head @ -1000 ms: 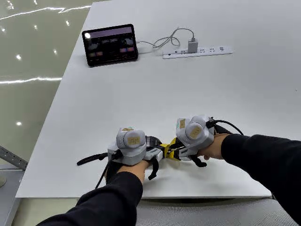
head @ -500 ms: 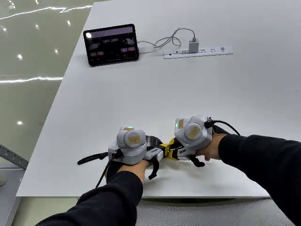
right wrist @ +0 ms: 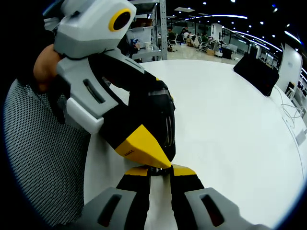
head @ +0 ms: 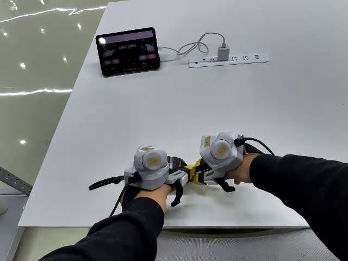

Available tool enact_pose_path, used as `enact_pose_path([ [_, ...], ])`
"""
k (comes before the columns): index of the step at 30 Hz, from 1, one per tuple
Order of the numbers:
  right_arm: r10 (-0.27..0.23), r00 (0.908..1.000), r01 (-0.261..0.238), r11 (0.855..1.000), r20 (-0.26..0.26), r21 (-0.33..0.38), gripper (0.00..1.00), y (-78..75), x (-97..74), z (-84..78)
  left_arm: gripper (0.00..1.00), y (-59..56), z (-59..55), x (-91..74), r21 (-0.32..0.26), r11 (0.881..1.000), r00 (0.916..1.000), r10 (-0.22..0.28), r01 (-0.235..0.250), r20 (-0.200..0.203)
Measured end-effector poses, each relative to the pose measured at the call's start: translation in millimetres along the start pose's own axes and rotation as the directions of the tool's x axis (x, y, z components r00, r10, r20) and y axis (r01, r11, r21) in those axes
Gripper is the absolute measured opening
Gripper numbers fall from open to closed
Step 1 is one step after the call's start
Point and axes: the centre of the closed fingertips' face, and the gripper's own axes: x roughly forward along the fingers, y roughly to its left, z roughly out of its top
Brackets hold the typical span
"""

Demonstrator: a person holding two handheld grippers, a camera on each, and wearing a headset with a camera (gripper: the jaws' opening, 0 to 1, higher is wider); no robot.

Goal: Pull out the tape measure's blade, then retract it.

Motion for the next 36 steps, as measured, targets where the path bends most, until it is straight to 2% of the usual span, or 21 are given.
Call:
enact_pose_path([
  [3, -0.006, 0.9999, 0.006, 1.000, -0.011, 0.008, 0.12, 0.4, -0.2, -0.2, 0.65, -0.2, 0.0, 0.3, 0.002, 1.000, 1.0000, 0.000, 0.000, -0.001],
  [4, -0.007, 0.9999, 0.007, 1.000, -0.013, -0.009, 0.12, 0.9, -0.7, -0.1, 0.65, -0.2, 0.1, 0.3, 0.003, 1.000, 1.0000, 0.001, -0.001, 0.000],
  [9, -0.012, 0.9999, 0.012, 1.000, -0.003, -0.012, 0.13, 2.3, -1.9, -0.5, 0.65, -0.7, 0.6, 0.5, 0.009, 1.000, 1.0000, -0.006, 0.006, -0.001],
  [12, -0.006, 0.9995, 0.007, 1.000, 0.030, -0.008, 0.19, 4.7, -6.3, 2.2, 0.65, -0.8, 1.6, 0.6, 0.007, 1.000, 0.9995, -0.024, 0.024, -0.023],
  [15, -0.027, 0.9989, 0.026, 0.999, 0.038, 0.029, 0.19, -0.7, -15.8, -0.3, 0.66, -1.6, -0.1, 0.5, 0.016, 1.000, 0.9994, -0.021, 0.022, -0.026],
  [17, -0.043, 0.9984, 0.041, 0.999, 0.038, 0.033, 0.24, -2.4, -22.0, -1.8, 0.66, -1.7, 0.4, 1.2, 0.015, 1.000, 0.9994, -0.021, 0.021, -0.026],
  [19, -0.079, 0.9956, 0.077, 0.996, 0.050, 0.037, 0.25, -8.5, -31.0, -2.9, 0.66, -1.5, 0.9, 2.1, 0.008, 1.000, 0.9990, -0.026, 0.026, -0.038],
  [20, -0.094, 0.9936, 0.090, 0.994, 0.062, 0.065, 0.26, -9.7, -36.6, -3.1, 0.67, -1.6, -0.4, 2.0, 0.008, 0.999, 0.9981, -0.035, 0.036, -0.050],
  [23, -0.106, 0.9924, 0.101, 0.992, 0.062, 0.073, 0.33, -9.2, -47.0, -7.9, 0.67, -2.0, -2.8, 1.0, 0.003, 0.999, 0.9978, -0.041, 0.041, -0.053],
  [26, -0.128, 0.9898, 0.123, 0.990, 0.062, 0.076, 0.36, -10.3, -58.2, -14.1, 0.67, -2.0, -0.1, 0.3, -0.001, 0.999, 0.9972, -0.053, 0.053, -0.053],
  [29, -0.153, 0.9851, 0.145, 0.984, 0.078, 0.101, 0.39, -12.2, -69.5, -17.6, 0.78, -3.4, 8.0, 0.0, 0.045, 0.997, 0.9974, -0.063, 0.064, -0.035],
  [31, -0.173, 0.9808, 0.162, 0.980, 0.090, 0.114, 0.41, -14.0, -77.1, -19.9, 0.81, -5.0, 12.8, -1.9, 0.070, 0.993, 0.9954, -0.092, 0.094, -0.025],
  [33, -0.188, 0.9773, 0.175, 0.977, 0.098, 0.122, 0.42, -14.9, -84.7, -22.9, 0.84, -2.9, 13.7, -3.1, 0.078, 0.991, 0.9937, -0.105, 0.108, -0.038],
  [35, -0.195, 0.9758, 0.182, 0.975, 0.098, 0.130, 0.44, -14.7, -90.5, -27.2, 0.94, -2.2, 19.6, -5.5, 0.089, 0.988, 0.9924, -0.122, 0.123, -0.018],
  [36, -0.197, 0.9758, 0.184, 0.975, 0.096, 0.128, 0.45, -14.5, -92.4, -29.0, 0.98, -2.8, 21.2, -7.2, 0.108, 0.985, 0.9913, -0.130, 0.131, -0.022],
])
